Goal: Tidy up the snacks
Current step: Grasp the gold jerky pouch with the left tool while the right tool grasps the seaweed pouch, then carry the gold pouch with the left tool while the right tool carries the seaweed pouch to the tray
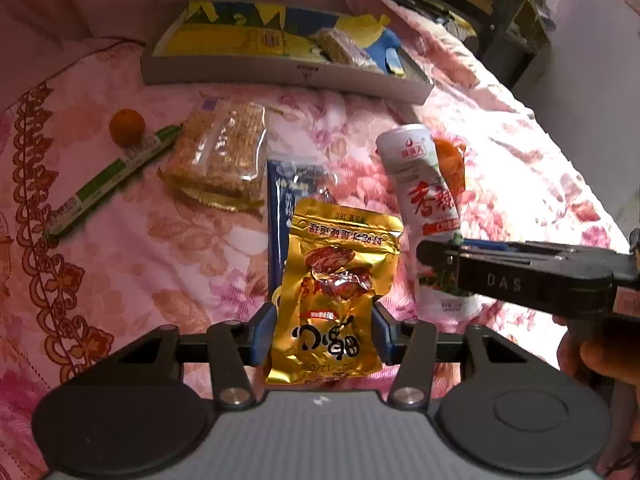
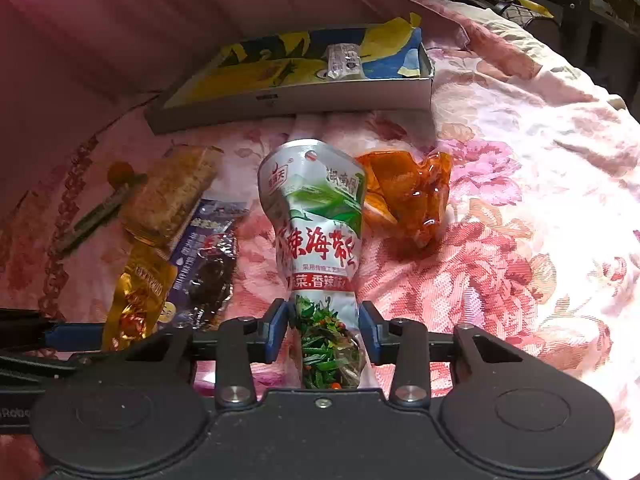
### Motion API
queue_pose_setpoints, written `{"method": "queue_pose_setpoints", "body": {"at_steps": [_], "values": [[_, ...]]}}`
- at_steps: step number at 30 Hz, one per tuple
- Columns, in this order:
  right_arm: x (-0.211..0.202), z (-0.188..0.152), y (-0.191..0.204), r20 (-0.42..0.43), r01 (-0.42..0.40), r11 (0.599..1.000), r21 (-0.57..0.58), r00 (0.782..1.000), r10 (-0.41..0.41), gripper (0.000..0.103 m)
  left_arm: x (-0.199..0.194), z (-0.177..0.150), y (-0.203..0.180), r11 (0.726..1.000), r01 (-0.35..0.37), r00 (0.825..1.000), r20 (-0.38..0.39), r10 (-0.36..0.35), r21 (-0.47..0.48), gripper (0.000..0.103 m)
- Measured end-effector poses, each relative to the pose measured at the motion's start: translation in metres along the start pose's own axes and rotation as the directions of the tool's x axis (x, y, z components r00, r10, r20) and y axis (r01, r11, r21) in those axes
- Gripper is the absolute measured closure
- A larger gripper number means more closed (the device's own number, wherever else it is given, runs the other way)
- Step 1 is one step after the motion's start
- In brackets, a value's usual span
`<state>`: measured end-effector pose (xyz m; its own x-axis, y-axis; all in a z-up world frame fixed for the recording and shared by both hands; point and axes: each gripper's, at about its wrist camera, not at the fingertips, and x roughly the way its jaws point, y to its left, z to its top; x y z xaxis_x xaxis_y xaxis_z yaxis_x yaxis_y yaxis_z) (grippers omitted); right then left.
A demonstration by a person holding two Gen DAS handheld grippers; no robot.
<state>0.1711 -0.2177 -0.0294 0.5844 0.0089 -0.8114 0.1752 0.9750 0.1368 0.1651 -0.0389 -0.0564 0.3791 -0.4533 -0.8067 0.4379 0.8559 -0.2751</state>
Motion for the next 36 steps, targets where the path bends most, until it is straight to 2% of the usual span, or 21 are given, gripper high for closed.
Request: {"method": "queue_pose_setpoints", "body": {"at_steps": [8, 16, 26, 31, 36], "values": [[-0.015, 0.001, 0.007, 0.067, -0.049, 0.999, -0.02, 0.997, 0.05, 0.065, -0.013, 0.001, -0.001, 1.0, -0.027, 0.996, 0.085, 0.028, -0.015, 0.049], [-0.03, 0.008, 0.009, 0.149, -0.111, 0.994, -0.01, 0.982, 0.112, 0.065, -0.021, 0.002, 0.001, 0.998, -0.052, 0.986, 0.154, 0.058, -0.04, 0.049], [-0.046, 0.014, -0.001, 0.233, -0.156, 0.987, 0.033, 0.962, 0.144, 0.065, -0.026, 0.008, 0.0, 0.995, -0.036, 0.98, 0.189, 0.053, -0.092, 0.049], [-0.049, 0.024, -0.005, 0.269, -0.186, 0.981, 0.054, 0.949, 0.165, 0.065, -0.033, 0.024, -0.005, 0.994, -0.046, 0.968, 0.241, 0.069, -0.099, 0.049], [-0.05, 0.043, -0.007, 0.321, -0.187, 0.982, 0.036, 0.932, 0.166, 0.065, -0.039, 0.053, -0.006, 0.992, -0.04, 0.95, 0.304, 0.076, -0.122, 0.049]]}}
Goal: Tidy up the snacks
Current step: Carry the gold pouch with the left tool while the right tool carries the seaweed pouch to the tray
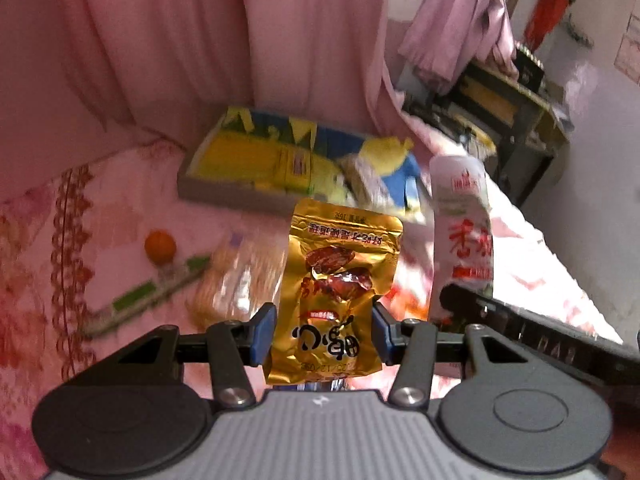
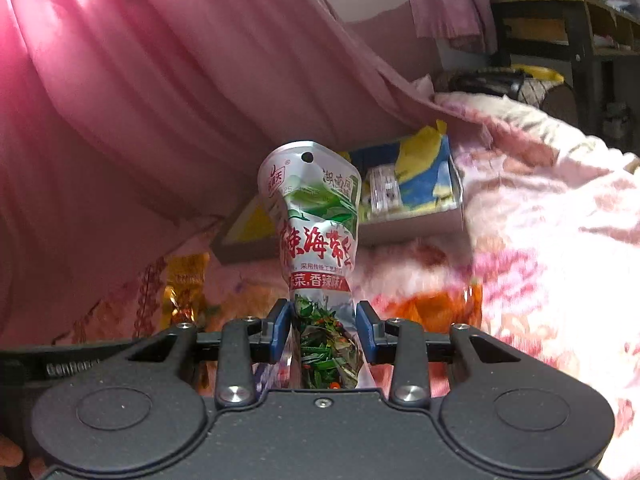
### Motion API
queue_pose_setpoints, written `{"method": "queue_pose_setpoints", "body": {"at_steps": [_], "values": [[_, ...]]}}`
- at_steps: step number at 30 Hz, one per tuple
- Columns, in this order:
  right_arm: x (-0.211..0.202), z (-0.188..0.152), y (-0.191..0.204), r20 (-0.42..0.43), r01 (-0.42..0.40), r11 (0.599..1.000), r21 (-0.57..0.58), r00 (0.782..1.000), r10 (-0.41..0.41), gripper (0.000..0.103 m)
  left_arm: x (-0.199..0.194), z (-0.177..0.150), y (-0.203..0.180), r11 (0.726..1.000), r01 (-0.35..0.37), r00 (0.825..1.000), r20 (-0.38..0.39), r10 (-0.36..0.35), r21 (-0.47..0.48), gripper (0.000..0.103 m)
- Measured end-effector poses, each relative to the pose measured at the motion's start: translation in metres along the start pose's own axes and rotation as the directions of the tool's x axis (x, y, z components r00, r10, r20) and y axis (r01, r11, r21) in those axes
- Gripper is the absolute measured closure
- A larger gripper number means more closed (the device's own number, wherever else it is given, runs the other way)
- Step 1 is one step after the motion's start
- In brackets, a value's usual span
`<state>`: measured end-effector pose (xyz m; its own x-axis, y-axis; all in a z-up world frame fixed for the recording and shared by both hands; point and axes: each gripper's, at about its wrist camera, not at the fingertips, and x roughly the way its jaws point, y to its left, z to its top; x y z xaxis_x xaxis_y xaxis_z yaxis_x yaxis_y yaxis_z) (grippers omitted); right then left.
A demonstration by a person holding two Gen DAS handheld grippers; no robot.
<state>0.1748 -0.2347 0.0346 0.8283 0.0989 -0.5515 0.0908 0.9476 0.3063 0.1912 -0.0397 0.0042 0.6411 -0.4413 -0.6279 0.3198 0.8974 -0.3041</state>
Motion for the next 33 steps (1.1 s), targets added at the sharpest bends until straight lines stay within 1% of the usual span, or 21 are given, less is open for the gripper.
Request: {"method": "queue_pose_setpoints", "body": {"at_steps": [3, 9, 15, 24, 28, 33], "values": [[0.004, 0.012, -0.002, 0.029, 0.0, 1.0, -0.011, 1.0, 0.0, 0.065, 0.007, 0.019, -0.001, 1.0, -0.005, 1.0, 0.028, 0.005, -0.009, 0.049], [0.025, 0.046, -0.01, 0.086, -0.007, 1.0, 0.008, 0.996, 0.006, 0.065, 0.03, 0.059, -0.003, 1.0, -0.015, 0.998, 0.068, 0.015, -0.009, 0.049], [0.062, 0.079, -0.024, 0.131, 0.02, 0.999, 0.025, 0.991, -0.023, 0.065, 0.06, 0.1, 0.002, 0.999, -0.012, 0.995, 0.098, 0.016, -0.035, 0.049], [0.122, 0.118, -0.043, 0.171, 0.041, 0.997, 0.069, 0.984, -0.052, 0.065, 0.119, 0.156, 0.023, 0.995, -0.042, 0.99, 0.132, 0.054, -0.093, 0.049], [0.15, 0.13, -0.05, 0.172, 0.043, 0.996, 0.082, 0.984, -0.057, 0.065, 0.15, 0.175, 0.03, 0.992, -0.065, 0.988, 0.134, 0.079, -0.105, 0.049], [0.185, 0.134, -0.054, 0.135, 0.046, 0.995, 0.089, 0.989, -0.058, 0.065, 0.188, 0.185, 0.036, 0.99, -0.098, 0.989, 0.1, 0.108, -0.104, 0.049]]}}
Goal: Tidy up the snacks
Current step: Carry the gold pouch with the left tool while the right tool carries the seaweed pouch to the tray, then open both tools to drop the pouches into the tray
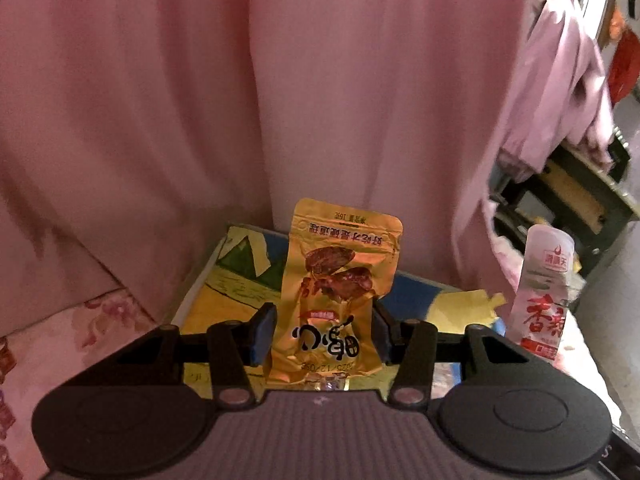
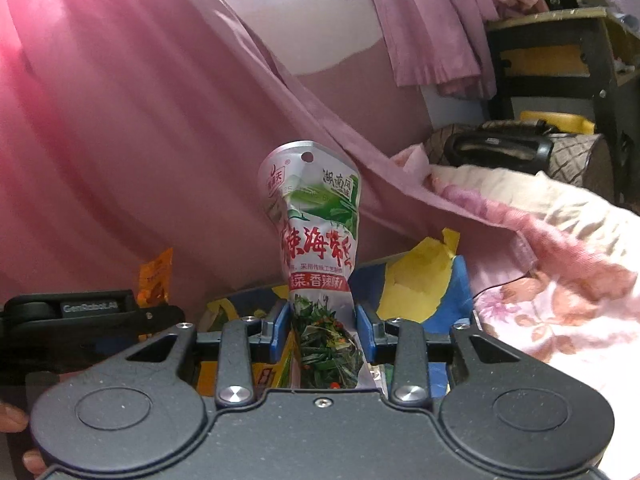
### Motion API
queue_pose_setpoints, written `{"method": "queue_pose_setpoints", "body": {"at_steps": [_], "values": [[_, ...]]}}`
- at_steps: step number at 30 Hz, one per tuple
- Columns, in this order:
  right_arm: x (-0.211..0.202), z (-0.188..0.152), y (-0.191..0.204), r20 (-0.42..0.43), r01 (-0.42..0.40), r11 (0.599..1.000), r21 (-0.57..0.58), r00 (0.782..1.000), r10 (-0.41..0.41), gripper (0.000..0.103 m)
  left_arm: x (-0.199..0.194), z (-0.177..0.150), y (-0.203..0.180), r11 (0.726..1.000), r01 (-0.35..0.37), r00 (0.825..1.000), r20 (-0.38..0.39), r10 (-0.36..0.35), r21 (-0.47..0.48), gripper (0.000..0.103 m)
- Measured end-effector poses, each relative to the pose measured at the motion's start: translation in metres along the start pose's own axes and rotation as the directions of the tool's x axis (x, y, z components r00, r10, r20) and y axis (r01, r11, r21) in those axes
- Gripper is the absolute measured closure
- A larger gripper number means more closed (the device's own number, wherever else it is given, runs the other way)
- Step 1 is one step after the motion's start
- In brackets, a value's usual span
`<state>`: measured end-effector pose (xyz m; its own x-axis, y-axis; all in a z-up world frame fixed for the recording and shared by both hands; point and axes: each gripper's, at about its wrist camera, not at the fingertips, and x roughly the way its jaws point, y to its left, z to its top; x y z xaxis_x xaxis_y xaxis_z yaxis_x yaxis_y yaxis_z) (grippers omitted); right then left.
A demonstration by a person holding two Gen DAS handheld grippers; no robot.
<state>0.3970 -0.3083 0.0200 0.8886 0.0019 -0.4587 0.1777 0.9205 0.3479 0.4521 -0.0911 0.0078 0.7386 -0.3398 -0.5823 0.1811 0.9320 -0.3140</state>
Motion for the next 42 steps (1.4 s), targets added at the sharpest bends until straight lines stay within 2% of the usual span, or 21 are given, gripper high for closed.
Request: {"method": "queue_pose_setpoints", "body": {"at_steps": [7, 14, 28, 34, 42], "values": [[0.033, -0.014, 0.0, -0.071, 0.011, 1.0, 0.01, 0.997, -0.011, 0.065, 0.042, -0.002, 0.01, 0.999, -0.036, 0.998, -0.055, 0.035, -0.012, 0.049], [0.05, -0.02, 0.003, -0.114, 0.007, 1.0, -0.004, 0.993, -0.008, 0.065, 0.061, -0.007, 0.013, 0.998, -0.059, 0.994, -0.095, 0.059, 0.003, 0.049], [0.052, -0.023, 0.006, -0.107, 0.005, 0.999, -0.043, 0.994, -0.01, 0.065, 0.08, -0.019, 0.019, 0.996, -0.094, 0.984, -0.151, 0.094, 0.01, 0.049], [0.052, -0.023, 0.007, -0.105, 0.0, 0.999, -0.048, 0.994, -0.005, 0.061, 0.078, -0.02, 0.02, 0.995, -0.097, 0.983, -0.156, 0.096, 0.0, 0.048], [0.051, -0.022, 0.008, -0.1, 0.013, 0.998, -0.058, 0.995, -0.019, 0.05, 0.074, -0.021, 0.026, 0.992, -0.118, 0.978, -0.174, 0.111, -0.034, 0.047]]}}
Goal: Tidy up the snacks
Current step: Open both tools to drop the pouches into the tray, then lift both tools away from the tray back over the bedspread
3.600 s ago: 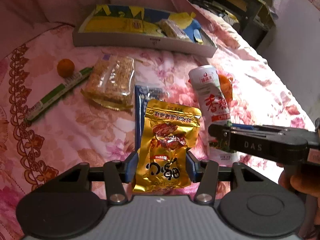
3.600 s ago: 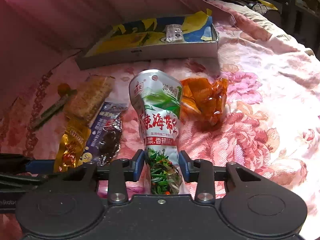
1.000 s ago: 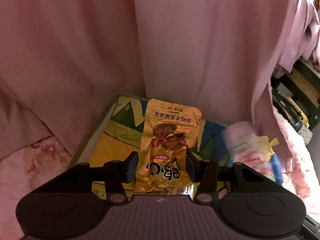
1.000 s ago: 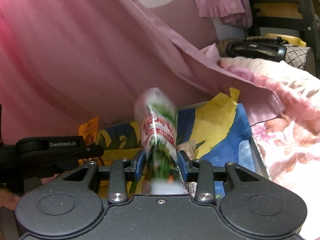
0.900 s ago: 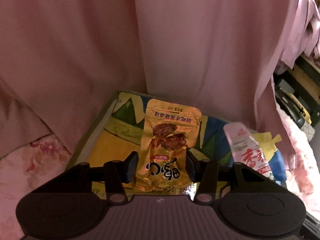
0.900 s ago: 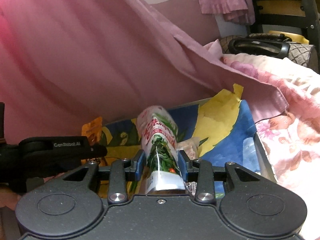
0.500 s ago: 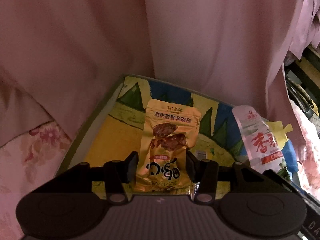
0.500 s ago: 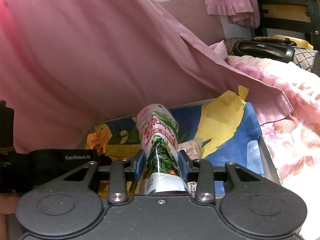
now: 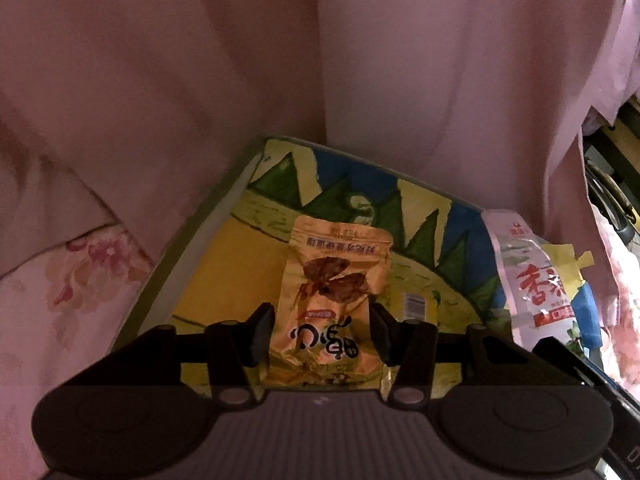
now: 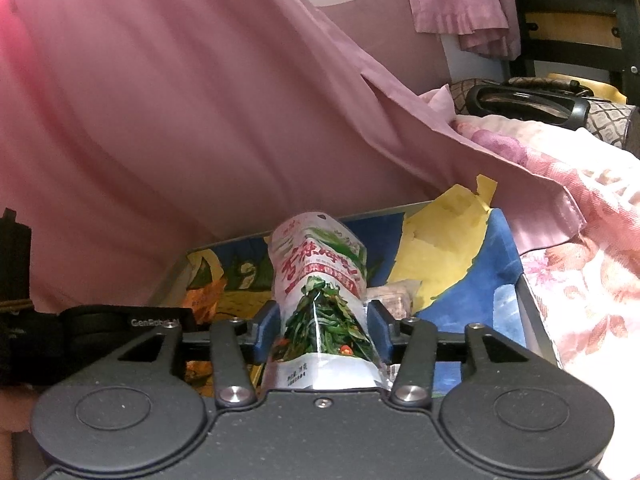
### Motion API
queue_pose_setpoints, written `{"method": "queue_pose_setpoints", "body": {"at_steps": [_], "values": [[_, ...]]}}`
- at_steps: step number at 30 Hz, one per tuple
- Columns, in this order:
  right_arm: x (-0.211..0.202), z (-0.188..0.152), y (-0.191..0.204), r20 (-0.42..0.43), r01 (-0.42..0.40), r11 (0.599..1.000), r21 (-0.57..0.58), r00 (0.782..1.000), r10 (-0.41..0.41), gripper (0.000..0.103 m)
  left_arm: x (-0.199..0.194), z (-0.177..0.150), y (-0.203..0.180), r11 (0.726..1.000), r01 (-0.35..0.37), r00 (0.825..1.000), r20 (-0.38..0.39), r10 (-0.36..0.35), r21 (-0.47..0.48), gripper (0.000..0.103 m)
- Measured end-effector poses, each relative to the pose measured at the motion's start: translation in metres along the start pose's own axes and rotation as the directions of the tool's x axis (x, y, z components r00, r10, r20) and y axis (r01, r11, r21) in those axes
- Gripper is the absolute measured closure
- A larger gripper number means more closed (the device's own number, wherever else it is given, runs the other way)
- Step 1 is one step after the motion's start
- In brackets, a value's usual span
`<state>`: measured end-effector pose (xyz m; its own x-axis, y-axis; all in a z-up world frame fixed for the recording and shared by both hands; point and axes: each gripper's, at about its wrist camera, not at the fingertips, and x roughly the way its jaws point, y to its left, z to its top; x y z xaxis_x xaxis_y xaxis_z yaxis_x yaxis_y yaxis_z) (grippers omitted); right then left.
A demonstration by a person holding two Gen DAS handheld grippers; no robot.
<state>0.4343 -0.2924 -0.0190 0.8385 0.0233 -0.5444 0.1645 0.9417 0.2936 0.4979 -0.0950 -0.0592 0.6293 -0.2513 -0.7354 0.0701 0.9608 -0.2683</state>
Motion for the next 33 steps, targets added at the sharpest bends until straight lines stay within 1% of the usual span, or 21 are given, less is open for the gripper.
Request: {"method": "queue_pose_setpoints", "body": {"at_steps": [3, 5, 7, 11, 13, 15, 18, 21, 24, 27, 33], "values": [[-0.003, 0.0, 0.003, 0.004, 0.016, 1.0, -0.021, 1.0, -0.016, 0.046, -0.004, -0.001, 0.001, 1.0, -0.022, 1.0, -0.003, 0.022, 0.001, 0.043], [-0.007, 0.0, 0.004, 0.009, 0.023, 0.999, -0.03, 1.0, -0.023, 0.046, -0.011, -0.001, 0.002, 1.0, -0.03, 1.0, 0.006, 0.03, 0.004, 0.037], [-0.01, 0.001, 0.005, 0.007, 0.022, 0.999, -0.039, 1.0, -0.022, 0.045, -0.019, 0.0, 0.001, 0.999, -0.043, 0.999, 0.016, 0.043, 0.011, 0.029], [-0.021, 0.002, 0.007, 0.016, 0.021, 0.999, -0.046, 1.0, -0.02, 0.031, -0.041, 0.003, 0.0, 0.998, -0.052, 0.998, 0.044, 0.05, 0.028, 0.021], [-0.03, 0.004, 0.009, 0.028, 0.019, 0.999, -0.048, 0.999, -0.018, 0.027, -0.053, 0.004, -0.001, 0.998, -0.054, 0.997, 0.064, 0.052, 0.034, 0.015], [-0.041, 0.006, 0.009, 0.042, 0.015, 0.999, -0.042, 0.999, -0.014, 0.021, -0.069, 0.004, -0.002, 0.998, -0.052, 0.995, 0.087, 0.049, 0.036, 0.011], [-0.061, 0.01, 0.011, 0.063, 0.007, 0.999, -0.033, 0.998, -0.005, 0.015, -0.092, 0.001, 0.0, 0.999, -0.046, 0.992, 0.121, 0.042, 0.029, 0.005], [-0.084, 0.014, 0.015, 0.098, -0.007, 0.999, -0.054, 0.995, 0.013, 0.008, -0.118, -0.004, 0.002, 0.999, -0.032, 0.988, 0.15, 0.028, 0.024, 0.003], [-0.112, 0.015, 0.02, 0.143, -0.017, 0.998, -0.065, 0.989, 0.026, 0.004, -0.146, -0.011, 0.002, 0.999, -0.031, 0.983, 0.184, 0.023, 0.041, 0.001], [-0.139, 0.013, 0.024, 0.177, -0.024, 0.997, -0.074, 0.983, 0.036, 0.001, -0.172, -0.022, -0.001, 0.998, -0.025, 0.974, 0.224, 0.011, 0.063, 0.001], [-0.192, 0.006, 0.026, 0.246, -0.026, 0.996, -0.085, 0.968, 0.046, 0.001, -0.222, -0.052, -0.005, 0.995, -0.012, 0.956, 0.294, -0.019, 0.103, 0.0]]}}
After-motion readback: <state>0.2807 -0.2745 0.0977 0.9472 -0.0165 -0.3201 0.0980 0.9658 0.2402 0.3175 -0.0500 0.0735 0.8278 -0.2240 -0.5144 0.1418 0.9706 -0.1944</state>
